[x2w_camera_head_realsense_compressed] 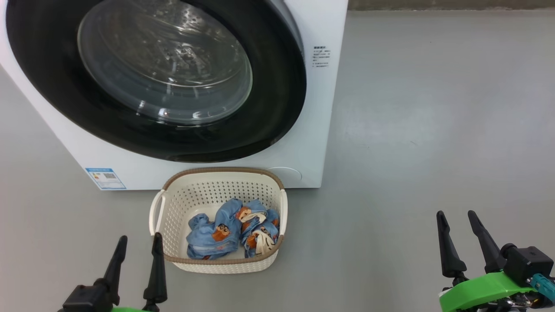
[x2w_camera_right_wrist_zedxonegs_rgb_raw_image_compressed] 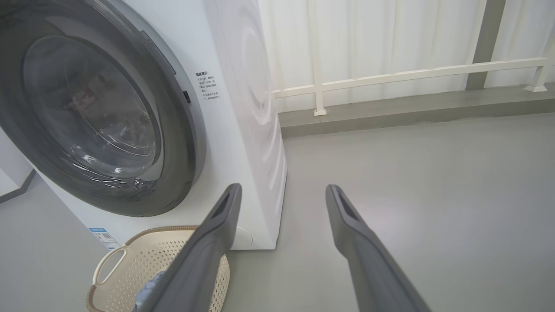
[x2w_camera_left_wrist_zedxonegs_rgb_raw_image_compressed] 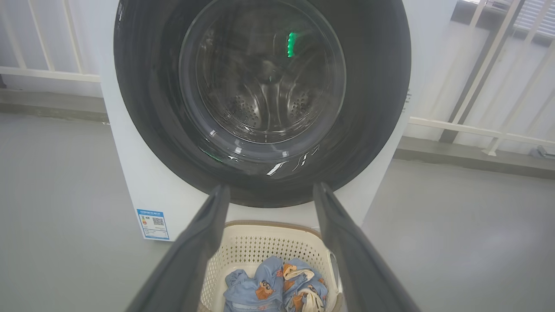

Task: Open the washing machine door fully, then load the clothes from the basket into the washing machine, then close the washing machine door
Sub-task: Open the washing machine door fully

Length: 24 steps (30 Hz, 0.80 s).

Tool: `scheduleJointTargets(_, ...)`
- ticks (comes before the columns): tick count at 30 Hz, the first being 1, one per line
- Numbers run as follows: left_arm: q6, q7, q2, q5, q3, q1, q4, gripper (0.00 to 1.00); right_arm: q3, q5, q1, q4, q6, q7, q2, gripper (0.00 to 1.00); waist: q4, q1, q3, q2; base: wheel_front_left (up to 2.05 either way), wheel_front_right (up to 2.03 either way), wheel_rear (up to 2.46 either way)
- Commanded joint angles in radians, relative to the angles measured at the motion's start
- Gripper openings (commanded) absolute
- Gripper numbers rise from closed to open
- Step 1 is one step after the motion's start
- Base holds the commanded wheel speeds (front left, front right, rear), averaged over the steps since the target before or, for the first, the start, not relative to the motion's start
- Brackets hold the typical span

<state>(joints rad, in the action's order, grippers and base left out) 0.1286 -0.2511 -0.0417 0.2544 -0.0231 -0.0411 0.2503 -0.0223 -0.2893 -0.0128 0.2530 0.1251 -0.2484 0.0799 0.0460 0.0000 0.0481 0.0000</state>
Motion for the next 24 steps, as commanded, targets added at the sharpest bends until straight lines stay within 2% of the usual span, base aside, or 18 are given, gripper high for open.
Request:
scheduleJointTargets(1, 0.002, -0.011, -0.009, 0.005, 0.029, -0.035, -0.020, 1.00, 0.017, 0.009, -0.037, -0.022, 0.006, -0.013, 0.007, 1.00, 0.001, 0.0000, 0.000, 0.0000, 0.40, 0.40, -0.79)
scheduleJointTargets(5, 0.002, -0.011, -0.009, 0.005, 0.025, -0.035, -0.017, 1.00, 0.010, 0.005, -0.037, -0.025, 0.006, -0.013, 0.004, 1.00, 0.006, 0.0000, 0.001, 0.0000, 0.26, 0.26, -0.52)
scheduleJointTargets(6, 0.002, -0.011, -0.009, 0.006, 0.024, -0.036, -0.016, 1.00, 0.010, 0.001, -0.038, -0.025, 0.006, -0.013, 0.002, 0.78, 0.007, 0.0000, 0.002, 0.0000, 0.08, 0.08, -0.17)
scheduleJointTargets(7, 0.002, -0.011, -0.009, 0.006, 0.022, -0.036, -0.016, 1.00, 0.011, -0.007, -0.040, -0.025, 0.006, -0.013, 0.001, 0.44, 0.008, 0.0000, 0.003, 0.0000, 0.01, 0.01, -0.01)
scheduleJointTargets(9, 0.002, -0.011, -0.009, 0.008, 0.020, -0.036, -0.015, 1.00, 0.015, -0.020, -0.051, -0.023, 0.006, -0.013, 0.000, 0.08, 0.010, 0.0000, 0.006, 0.0000, 0.00, 0.00, 0.00)
scheduleJointTargets(10, 0.002, -0.011, -0.009, 0.009, 0.018, -0.036, -0.015, 1.00, 0.016, -0.028, -0.060, -0.024, 0.006, -0.013, 0.000, 0.00, 0.011, 0.0000, 0.007, 0.0000, 0.00, 0.00, 0.00)
scheduleJointTargets(16, 0.002, -0.011, -0.009, 0.026, 0.002, -0.039, -0.009, 1.00, -0.015, -0.124, -0.123, -0.034, 0.006, -0.013, -0.013, 0.00, 0.020, 0.0000, 0.006, 0.0000, 0.00, 0.00, 0.00)
scheduleJointTargets(18, 0.002, -0.011, -0.009, 0.032, -0.001, -0.041, -0.006, 1.00, -0.038, -0.192, -0.153, -0.037, 0.006, -0.013, -0.021, 0.15, 0.024, 0.0000, 0.006, 0.0000, 0.00, 0.00, 0.00)
scheduleJointTargets(19, 0.002, -0.011, -0.009, 0.036, -0.004, -0.042, -0.006, 1.00, -0.050, -0.237, -0.170, -0.037, 0.006, -0.013, -0.024, 0.14, 0.026, 0.0000, 0.006, 0.0000, 0.00, 0.00, 0.00)
scheduleJointTargets(20, 0.002, -0.011, -0.009, 0.039, -0.006, -0.044, -0.006, 1.00, -0.058, -0.288, -0.189, -0.033, 0.006, -0.013, -0.026, 0.00, 0.028, 0.0000, 0.007, 0.0000, 0.00, 0.00, 0.00)
scheduleJointTargets(24, 0.002, -0.011, -0.009, 0.051, -0.014, -0.050, -0.007, 1.00, -0.061, -0.488, -0.277, -0.018, 0.006, -0.013, -0.029, 0.00, 0.037, 0.0000, 0.011, 0.0000, 0.00, 0.00, 0.00)
